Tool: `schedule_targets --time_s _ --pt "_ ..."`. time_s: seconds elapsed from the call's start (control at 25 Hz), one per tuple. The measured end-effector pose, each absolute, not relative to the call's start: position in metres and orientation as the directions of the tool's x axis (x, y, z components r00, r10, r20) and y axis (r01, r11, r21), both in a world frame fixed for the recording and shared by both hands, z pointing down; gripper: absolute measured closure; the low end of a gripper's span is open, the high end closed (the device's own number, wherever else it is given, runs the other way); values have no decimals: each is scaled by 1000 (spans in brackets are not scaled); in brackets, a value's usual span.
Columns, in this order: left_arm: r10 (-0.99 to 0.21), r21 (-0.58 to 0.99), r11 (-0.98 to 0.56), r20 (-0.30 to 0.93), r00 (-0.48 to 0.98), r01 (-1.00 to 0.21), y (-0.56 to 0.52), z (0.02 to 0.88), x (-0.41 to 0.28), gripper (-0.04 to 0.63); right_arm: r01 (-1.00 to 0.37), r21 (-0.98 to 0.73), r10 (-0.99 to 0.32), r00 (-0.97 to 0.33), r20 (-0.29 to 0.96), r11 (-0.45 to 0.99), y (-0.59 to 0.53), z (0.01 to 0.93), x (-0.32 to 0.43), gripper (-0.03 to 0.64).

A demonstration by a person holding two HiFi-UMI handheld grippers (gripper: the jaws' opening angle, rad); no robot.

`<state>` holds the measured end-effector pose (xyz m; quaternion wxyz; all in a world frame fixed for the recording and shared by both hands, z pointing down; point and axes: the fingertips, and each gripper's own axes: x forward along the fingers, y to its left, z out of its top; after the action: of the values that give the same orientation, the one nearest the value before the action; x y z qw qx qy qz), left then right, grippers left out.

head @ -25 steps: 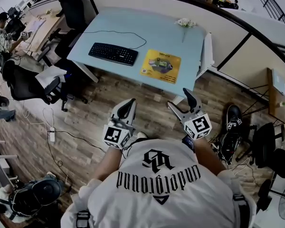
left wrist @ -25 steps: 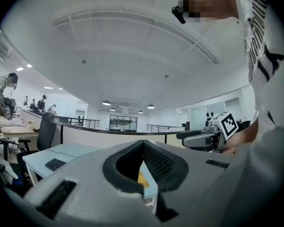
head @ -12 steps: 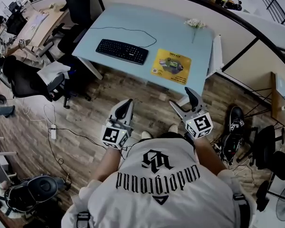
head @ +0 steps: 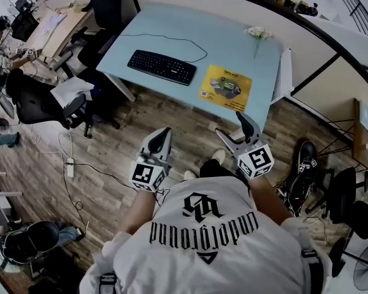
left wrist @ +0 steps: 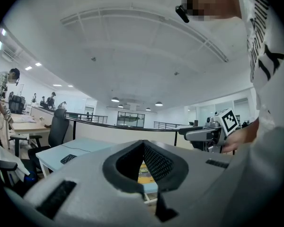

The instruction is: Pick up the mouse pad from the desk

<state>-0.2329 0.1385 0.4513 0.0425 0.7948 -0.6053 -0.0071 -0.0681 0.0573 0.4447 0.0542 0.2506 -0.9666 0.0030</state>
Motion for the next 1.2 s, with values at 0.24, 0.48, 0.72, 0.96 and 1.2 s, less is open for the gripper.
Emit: schedule_targets --time_s 0.24,0.48,0.72,0.96,1.2 --pt "-965 62 -256 44 259 -965 116 450 -229 588 -466 25 -466 -879 100 885 30 443 -71 255" --pt "-964 59 -261 36 263 -964 77 446 -222 588 -469 23 -468 -877 104 883 -5 445 -64 255" --pt "-953 69 -294 48 298 -953 16 452 -201 588 -492 16 -491 -864 108 870 -60 449 -42 255" --pt "-946 60 -319 43 321 -946 -43 448 -176 588 -508 19 -507 -855 107 861 -112 446 -15 255" --pt "-933 49 -354 47 357 -934 -89 448 -142 588 -526 11 -524 -845 103 850 -146 446 21 253"
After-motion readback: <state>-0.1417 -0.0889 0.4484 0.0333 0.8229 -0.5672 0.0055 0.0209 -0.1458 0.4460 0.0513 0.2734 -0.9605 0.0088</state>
